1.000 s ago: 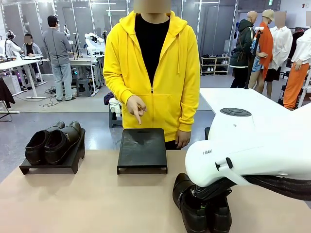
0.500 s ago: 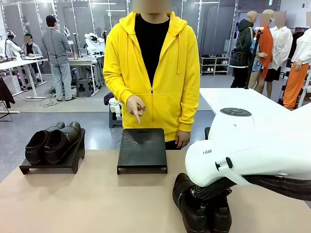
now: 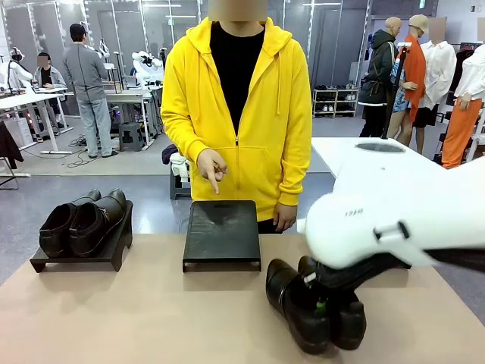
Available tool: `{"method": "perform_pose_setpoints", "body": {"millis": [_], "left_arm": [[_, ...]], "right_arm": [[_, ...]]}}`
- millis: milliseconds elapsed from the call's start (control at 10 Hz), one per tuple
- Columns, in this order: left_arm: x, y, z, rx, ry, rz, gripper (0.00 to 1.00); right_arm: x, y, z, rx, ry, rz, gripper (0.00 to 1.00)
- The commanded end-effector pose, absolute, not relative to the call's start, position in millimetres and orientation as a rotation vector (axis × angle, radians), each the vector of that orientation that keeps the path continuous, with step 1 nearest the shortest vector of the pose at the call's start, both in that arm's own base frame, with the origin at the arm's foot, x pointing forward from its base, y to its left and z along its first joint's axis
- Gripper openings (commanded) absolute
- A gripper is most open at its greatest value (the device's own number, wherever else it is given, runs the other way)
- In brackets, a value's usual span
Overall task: Place the shoes on the stand as instructed by the person.
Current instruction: Pick up another pair of Shoes and place it on the Shoes Stand indicated by the person.
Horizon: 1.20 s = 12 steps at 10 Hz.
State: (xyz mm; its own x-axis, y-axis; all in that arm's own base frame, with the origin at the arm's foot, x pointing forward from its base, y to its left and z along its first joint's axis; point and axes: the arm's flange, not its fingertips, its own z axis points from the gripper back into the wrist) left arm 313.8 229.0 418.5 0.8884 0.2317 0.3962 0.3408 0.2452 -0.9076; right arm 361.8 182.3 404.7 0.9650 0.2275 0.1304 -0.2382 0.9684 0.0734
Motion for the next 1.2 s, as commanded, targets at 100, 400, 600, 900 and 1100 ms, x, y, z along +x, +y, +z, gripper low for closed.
{"method": "perform_pose_setpoints", "body": {"millis": [100,400,600,900,1100], "left_arm": [[313.3,226.1,419.8,-1.332,-0.537,-0.086,0.96],[313.3,226.1,419.8,-1.332,-0.537,-0.086,0.96],[313.3,226.1,419.8,-1.332,-0.537,-0.086,0.96],[313.3,226.1,419.8,-1.332,-0.537,-0.086,0.96],[313.3,226.1,419.8,-1.332,-0.537,-0.086,0.96]], "right_arm": [[381.7,195.2,469.8,0.031,-0.196,0.223,0.07],[414.6,237.9,519.0,-0.006,-0.290,0.254,0.07],[437.2,279.4,541.5,-0.005,-0.353,0.219,0.07],[464.8,353.3,553.3,-0.013,-0.424,0.193,0.07],[479.3,396.5,546.5,-0.034,-0.465,0.181,0.07]]}}
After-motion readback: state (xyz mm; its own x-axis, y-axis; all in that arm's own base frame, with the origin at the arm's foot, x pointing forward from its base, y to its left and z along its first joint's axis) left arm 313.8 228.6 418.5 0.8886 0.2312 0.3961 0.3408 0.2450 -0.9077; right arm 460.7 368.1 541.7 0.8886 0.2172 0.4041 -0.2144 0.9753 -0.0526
